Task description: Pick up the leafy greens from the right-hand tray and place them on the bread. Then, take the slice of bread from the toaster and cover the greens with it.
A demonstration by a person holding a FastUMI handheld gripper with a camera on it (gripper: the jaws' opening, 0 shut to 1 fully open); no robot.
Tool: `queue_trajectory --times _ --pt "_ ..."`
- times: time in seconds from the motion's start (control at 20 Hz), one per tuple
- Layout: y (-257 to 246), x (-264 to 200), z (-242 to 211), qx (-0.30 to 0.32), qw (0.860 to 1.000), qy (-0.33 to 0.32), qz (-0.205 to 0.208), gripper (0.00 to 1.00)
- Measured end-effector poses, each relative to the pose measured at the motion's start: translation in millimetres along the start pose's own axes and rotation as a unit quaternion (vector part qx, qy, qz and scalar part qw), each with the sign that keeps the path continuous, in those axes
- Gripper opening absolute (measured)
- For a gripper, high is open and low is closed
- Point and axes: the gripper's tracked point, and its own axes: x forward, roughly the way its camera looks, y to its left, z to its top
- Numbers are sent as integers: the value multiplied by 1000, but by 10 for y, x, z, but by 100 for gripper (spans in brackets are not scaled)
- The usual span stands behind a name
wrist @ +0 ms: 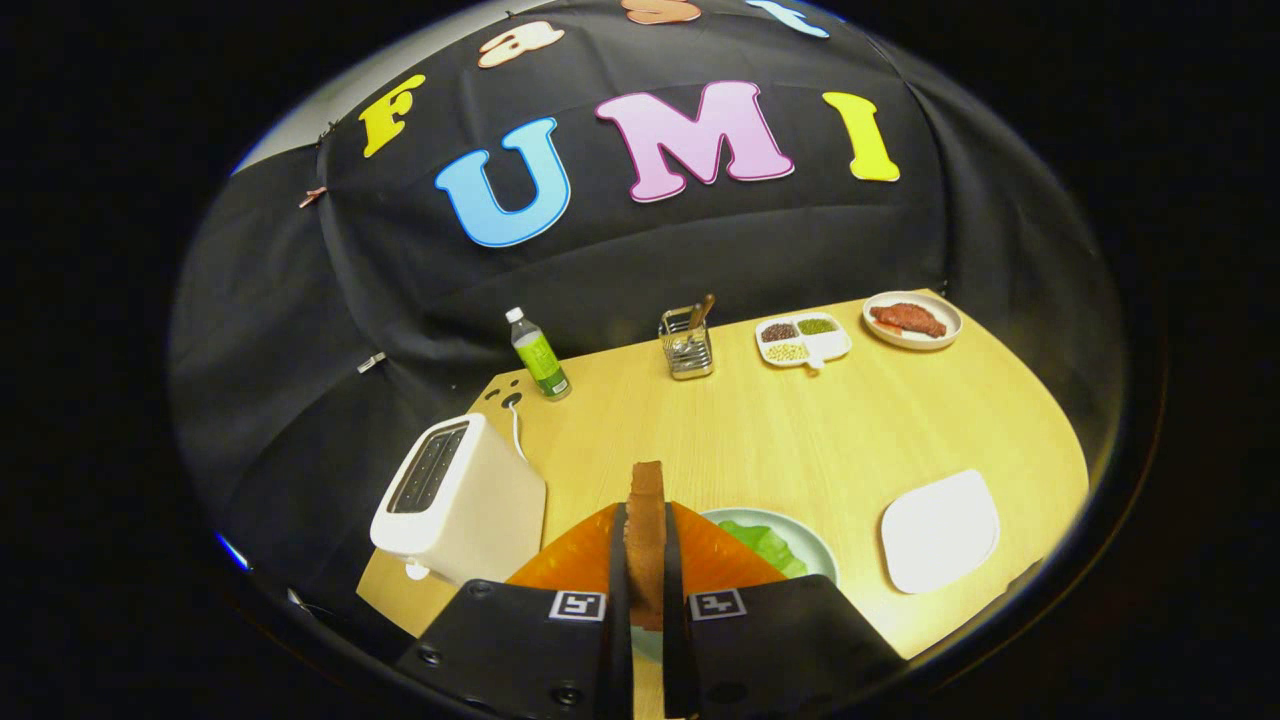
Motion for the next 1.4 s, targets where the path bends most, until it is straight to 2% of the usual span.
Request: queue_trajectory --times 0.25,0.45,0.8,1.1,1.25,1.4 --pt "-93 245 -280 31 999 5 13 16" --pt "-509 428 -588 69 997 24 -23 16" --pt "-920 477 -786 5 996 34 -77 16" --pt "-1048 469 -897 -39 994 40 -90 16" --pt "-1082 456 -914 -58 993 41 -97 24" --pt "-1182 438 -906 -86 988 42 -120 39"
